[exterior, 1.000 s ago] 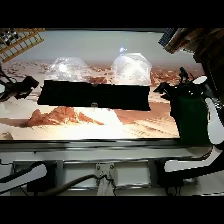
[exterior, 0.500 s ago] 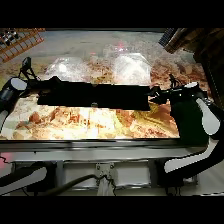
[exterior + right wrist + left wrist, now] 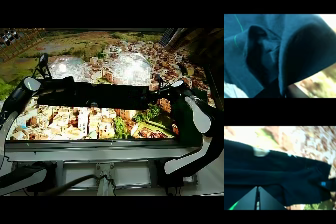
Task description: Fold the clothes and pants, and hang the long-sleeved shirts on hangers.
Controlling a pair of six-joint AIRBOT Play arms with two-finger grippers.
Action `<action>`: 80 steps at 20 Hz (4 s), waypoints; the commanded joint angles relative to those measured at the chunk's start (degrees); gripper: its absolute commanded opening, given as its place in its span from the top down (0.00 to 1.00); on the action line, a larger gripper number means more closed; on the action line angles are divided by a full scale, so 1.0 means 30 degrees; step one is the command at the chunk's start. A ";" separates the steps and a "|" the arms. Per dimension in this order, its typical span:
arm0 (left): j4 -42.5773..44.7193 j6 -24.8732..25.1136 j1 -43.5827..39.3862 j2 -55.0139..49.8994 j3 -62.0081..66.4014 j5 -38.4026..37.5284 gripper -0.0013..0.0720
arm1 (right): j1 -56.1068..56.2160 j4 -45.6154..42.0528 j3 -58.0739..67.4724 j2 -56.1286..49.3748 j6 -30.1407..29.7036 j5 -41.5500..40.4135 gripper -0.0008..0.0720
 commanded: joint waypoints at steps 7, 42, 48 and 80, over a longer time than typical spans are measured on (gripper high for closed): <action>0.0889 0.0750 -0.2120 -0.2098 0.2667 -0.2659 0.98 | -0.1588 -0.1902 0.0386 0.2186 0.2113 0.3140 0.96; -0.1056 -1.0112 -1.0433 -1.5963 1.5744 -0.2557 0.98 | -0.4335 -0.3840 0.8051 0.4619 0.9435 0.8131 0.96; -0.1093 -1.0295 -1.0724 -1.6553 1.5744 -0.2856 0.98 | -0.4335 -0.1967 0.8699 0.4619 1.0142 0.8663 0.96; 0.9967 -0.2499 -0.0532 -0.1435 0.3789 -1.0091 0.98 | 0.5501 -0.5071 1.0622 0.3439 1.2509 0.4255 0.96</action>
